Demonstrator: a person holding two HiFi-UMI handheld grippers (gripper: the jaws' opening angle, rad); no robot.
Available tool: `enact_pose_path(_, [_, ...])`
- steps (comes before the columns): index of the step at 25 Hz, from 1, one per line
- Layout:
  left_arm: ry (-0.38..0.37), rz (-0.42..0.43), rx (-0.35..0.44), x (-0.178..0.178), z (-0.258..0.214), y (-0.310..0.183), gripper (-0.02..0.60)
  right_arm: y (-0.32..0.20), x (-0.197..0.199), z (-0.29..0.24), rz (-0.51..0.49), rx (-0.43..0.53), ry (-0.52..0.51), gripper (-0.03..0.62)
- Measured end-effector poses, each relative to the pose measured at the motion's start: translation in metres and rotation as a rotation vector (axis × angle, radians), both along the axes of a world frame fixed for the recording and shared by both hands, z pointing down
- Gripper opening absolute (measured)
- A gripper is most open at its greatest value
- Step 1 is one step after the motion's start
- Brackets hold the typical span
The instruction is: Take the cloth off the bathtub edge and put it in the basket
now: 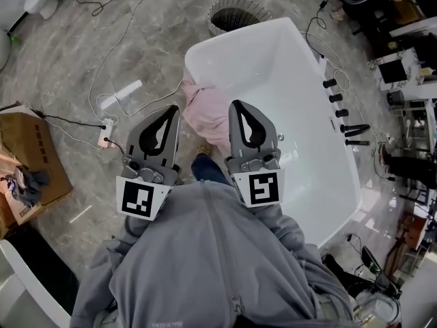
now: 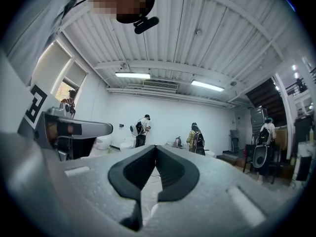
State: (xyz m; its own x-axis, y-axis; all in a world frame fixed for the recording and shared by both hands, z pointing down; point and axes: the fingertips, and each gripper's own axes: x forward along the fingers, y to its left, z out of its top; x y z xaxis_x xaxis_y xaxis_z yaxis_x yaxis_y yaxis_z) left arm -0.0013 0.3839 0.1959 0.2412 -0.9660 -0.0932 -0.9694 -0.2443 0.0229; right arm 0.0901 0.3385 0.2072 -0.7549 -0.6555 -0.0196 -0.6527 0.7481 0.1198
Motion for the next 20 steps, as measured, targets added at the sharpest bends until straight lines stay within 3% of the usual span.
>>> enact_pose_path(10, [-0.033, -0.008, -0.009, 0.021, 0.012, -0.072, 0.006, -0.065, 0.015, 0.020, -0.048, -0.043, 0.006, 0.005])
enact_pose_path(17, [-0.063, 0.034, -0.051, 0.032, 0.034, -0.096, 0.006, -0.090, 0.027, 0.048, -0.028, -0.084, 0.013, 0.004])
enact_pose_path(20, [-0.110, 0.069, -0.067, 0.034, 0.046, -0.105, 0.006, -0.096, 0.029, 0.063, -0.018, -0.100, 0.041, 0.005])
